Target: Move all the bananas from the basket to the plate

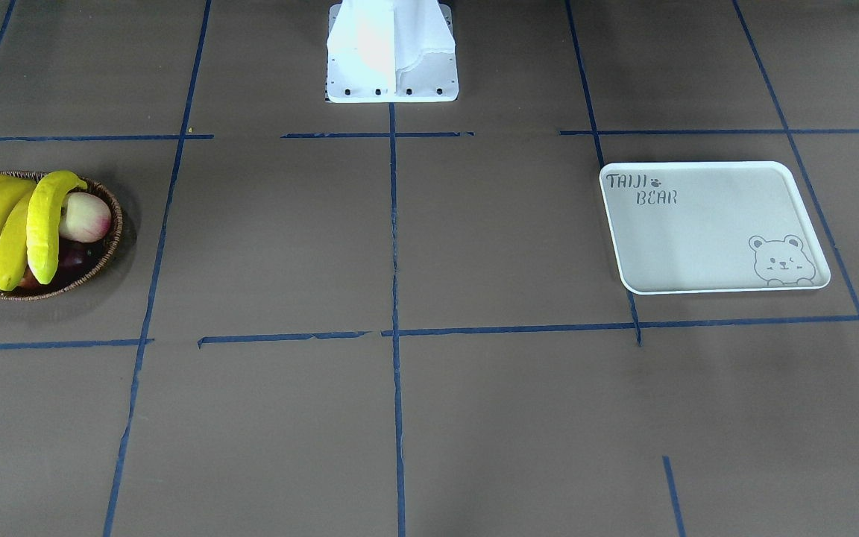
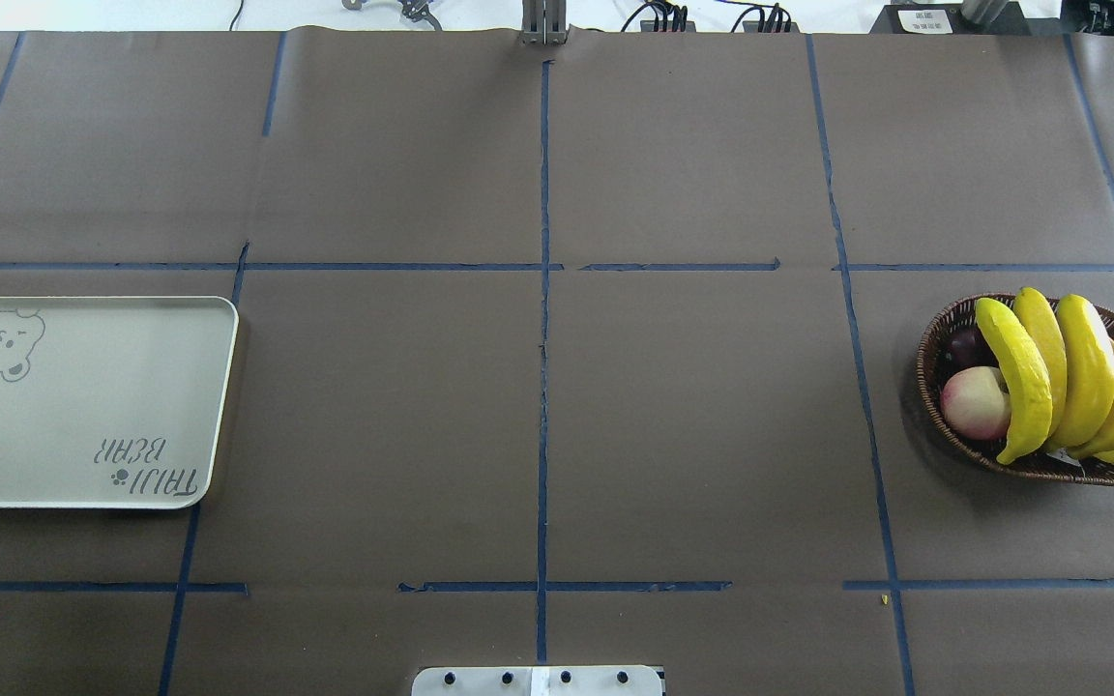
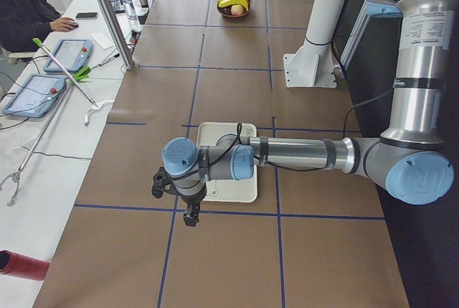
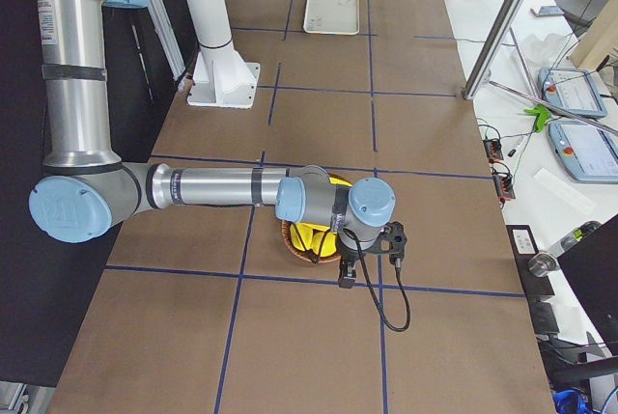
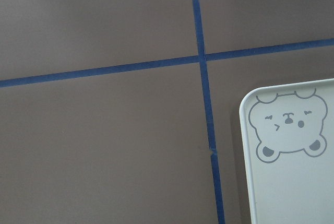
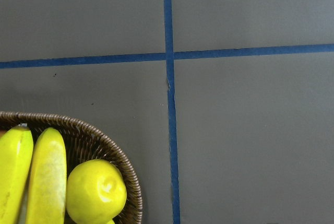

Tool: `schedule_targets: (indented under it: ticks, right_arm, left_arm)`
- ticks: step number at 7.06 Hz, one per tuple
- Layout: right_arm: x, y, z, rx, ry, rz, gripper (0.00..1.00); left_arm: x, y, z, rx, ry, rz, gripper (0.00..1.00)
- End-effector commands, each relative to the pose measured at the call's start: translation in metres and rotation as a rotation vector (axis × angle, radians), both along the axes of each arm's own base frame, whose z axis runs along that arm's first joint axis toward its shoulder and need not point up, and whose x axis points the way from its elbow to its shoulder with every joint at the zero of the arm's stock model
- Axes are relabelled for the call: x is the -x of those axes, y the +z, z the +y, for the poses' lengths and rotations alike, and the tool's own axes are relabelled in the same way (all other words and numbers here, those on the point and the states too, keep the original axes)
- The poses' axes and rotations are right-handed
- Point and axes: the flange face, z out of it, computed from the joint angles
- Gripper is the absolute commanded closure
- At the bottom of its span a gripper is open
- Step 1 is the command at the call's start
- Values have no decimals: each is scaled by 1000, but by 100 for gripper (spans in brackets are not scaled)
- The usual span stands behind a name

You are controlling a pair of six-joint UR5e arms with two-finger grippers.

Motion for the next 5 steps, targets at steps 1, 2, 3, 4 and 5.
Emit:
schedule_targets:
  ticks: [1,2,3,4,5]
  right_arm:
    - [1,-3,-2,0,4,-2,0]
    - [1,-3,-1,0,3,-2,0]
    - [1,-3,-1,-2,2,-2,0]
    - [1,-5,-2,-5,2,-2,0]
    - [1,-5,-2,-10,2,-2,0]
  left_arm:
    - [0,0,0,2,-1,0,0]
    - [0,1,1,2,0,0,0]
    - [0,1,1,3,-1,2,0]
    - [0,0,0,2,-1,5,0]
    - [-1,-2,-1,-2,-1,8,0]
